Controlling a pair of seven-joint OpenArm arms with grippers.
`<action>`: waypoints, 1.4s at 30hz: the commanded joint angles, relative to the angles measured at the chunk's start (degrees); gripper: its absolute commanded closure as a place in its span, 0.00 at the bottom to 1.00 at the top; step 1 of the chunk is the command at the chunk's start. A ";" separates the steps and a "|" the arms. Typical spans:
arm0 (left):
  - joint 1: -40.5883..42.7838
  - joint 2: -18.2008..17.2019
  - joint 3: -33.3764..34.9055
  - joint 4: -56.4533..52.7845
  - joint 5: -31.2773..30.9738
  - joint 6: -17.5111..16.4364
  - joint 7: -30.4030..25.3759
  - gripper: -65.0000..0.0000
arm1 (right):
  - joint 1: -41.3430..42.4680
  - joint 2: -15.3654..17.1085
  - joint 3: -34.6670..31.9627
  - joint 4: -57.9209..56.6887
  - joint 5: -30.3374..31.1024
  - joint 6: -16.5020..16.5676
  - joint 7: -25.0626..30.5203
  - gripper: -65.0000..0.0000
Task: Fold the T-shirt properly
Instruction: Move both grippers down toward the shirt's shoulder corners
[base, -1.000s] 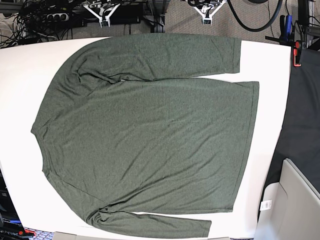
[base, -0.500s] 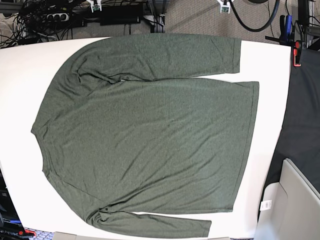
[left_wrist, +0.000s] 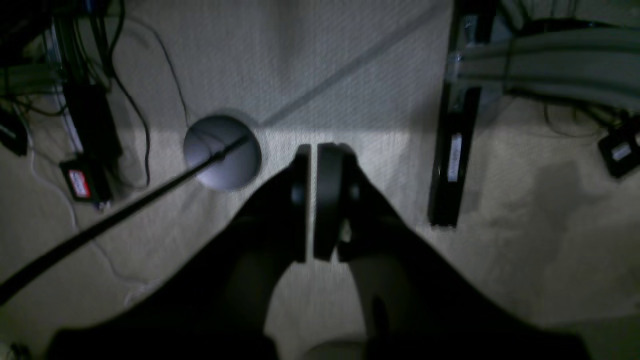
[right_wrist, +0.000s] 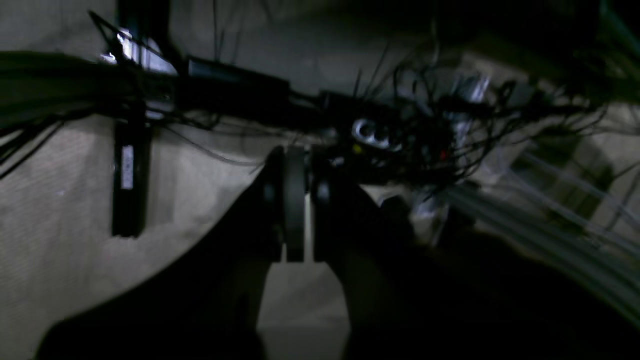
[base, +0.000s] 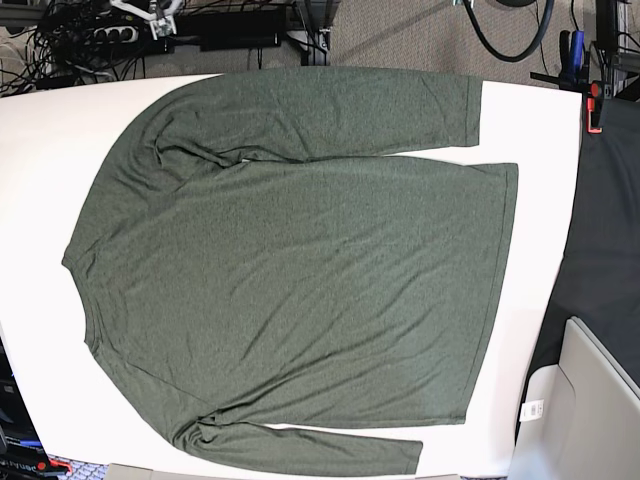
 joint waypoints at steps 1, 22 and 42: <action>1.93 -0.27 -0.89 3.19 -0.06 0.34 0.06 1.00 | -2.25 1.08 0.31 2.37 -0.15 -0.21 0.56 1.00; 10.46 -0.36 -7.75 38.00 -11.31 0.17 5.07 1.00 | -15.79 2.57 10.69 31.47 -0.15 -0.56 0.56 1.00; 10.37 -2.38 -3.79 50.31 -22.12 0.17 15.10 0.99 | -14.38 3.72 15.61 32.61 -0.15 -0.38 6.97 1.00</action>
